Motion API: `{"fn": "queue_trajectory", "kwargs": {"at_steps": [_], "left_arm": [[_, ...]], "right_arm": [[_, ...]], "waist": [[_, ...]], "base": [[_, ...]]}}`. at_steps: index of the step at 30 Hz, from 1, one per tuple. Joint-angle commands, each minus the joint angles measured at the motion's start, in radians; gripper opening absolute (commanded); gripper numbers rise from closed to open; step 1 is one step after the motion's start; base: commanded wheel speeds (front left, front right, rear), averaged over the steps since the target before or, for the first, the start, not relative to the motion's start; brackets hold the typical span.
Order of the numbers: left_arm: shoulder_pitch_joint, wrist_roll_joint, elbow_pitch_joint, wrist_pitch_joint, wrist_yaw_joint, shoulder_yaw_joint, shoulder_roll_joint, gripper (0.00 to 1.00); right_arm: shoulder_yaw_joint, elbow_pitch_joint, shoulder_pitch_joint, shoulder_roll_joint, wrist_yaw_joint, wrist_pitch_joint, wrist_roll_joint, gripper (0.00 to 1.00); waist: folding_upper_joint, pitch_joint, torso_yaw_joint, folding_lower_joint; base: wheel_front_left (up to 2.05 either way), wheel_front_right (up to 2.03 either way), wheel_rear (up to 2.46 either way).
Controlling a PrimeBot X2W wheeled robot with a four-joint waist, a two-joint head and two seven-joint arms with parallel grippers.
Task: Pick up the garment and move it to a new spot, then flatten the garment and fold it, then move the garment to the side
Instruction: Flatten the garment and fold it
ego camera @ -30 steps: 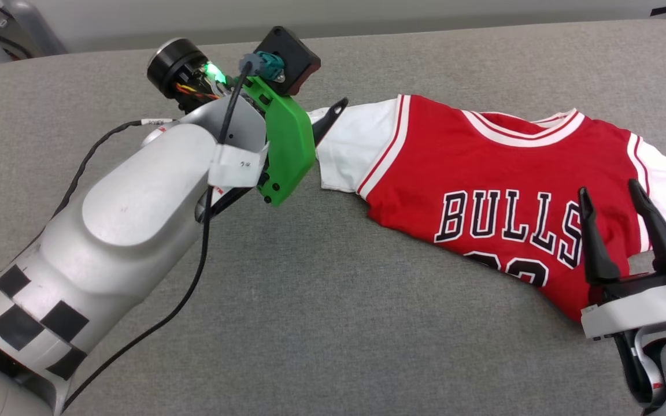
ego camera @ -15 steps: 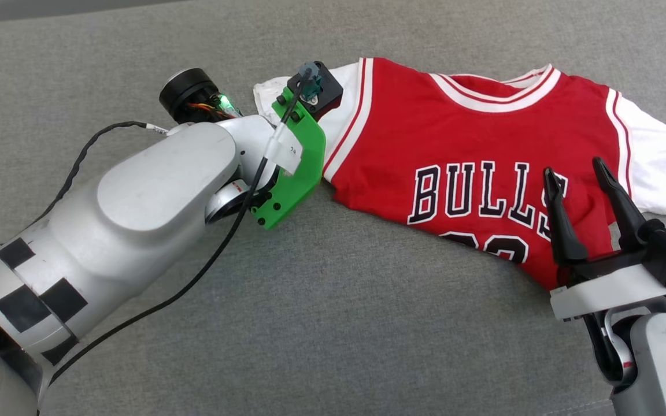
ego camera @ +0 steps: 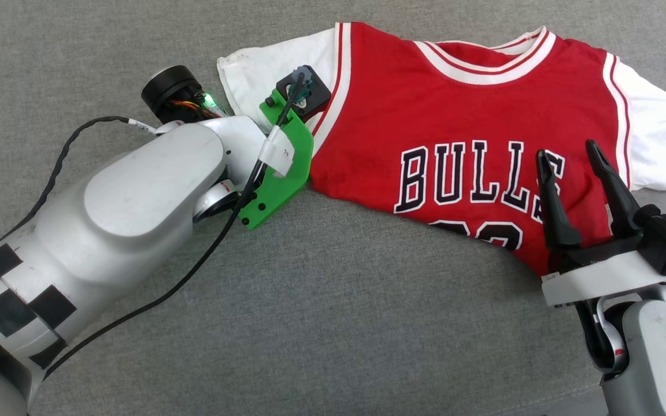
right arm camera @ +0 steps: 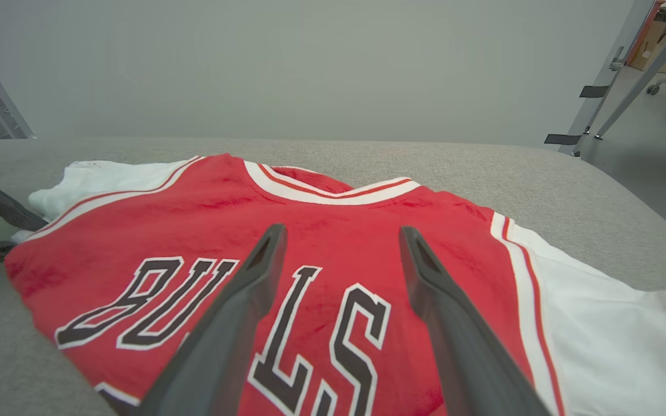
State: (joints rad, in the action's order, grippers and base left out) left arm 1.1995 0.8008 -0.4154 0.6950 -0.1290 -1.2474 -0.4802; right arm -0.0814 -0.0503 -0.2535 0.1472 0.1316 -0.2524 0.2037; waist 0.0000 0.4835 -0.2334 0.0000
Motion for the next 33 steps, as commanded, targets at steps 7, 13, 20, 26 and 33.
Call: {"fn": "queue_trajectory", "kwargs": {"at_steps": [7,13,20,26,33], "left_arm": [[-0.049,0.001,0.004,-0.173,-0.002,-0.033,-0.043,0.0],[-0.048,-0.013,0.018,-0.296,-0.002,-0.033,-0.069,0.0],[-0.101,-0.006,0.002,-0.342,0.0,-0.032,-0.132,0.0],[-0.176,0.016,0.04,-0.393,0.046,-0.017,-0.2,0.0],[-0.332,0.057,0.185,-0.456,0.173,-0.001,-0.318,0.0]], "right_arm": [[0.036,0.002,0.011,-0.003,-0.001,-0.009,-0.018,1.0],[0.066,0.0,0.062,0.001,-0.001,-0.009,-0.023,1.0],[0.067,-0.006,0.09,0.014,-0.001,-0.009,-0.027,1.0],[0.081,-0.017,0.118,0.026,-0.001,-0.009,-0.024,1.0],[0.119,-0.029,0.181,0.024,-0.001,-0.009,-0.018,1.0]], "waist": [[0.0,-0.058,0.056,0.0],[0.0,-0.127,0.135,0.0],[0.0,-0.186,0.199,0.0],[0.0,-0.227,0.224,0.0],[0.0,-0.269,0.243,0.0]], "base": [[0.0,0.0,0.0],[0.0,0.0,0.0],[0.0,0.0,0.0],[0.0,0.0,0.0],[0.0,0.0,0.0]]}}
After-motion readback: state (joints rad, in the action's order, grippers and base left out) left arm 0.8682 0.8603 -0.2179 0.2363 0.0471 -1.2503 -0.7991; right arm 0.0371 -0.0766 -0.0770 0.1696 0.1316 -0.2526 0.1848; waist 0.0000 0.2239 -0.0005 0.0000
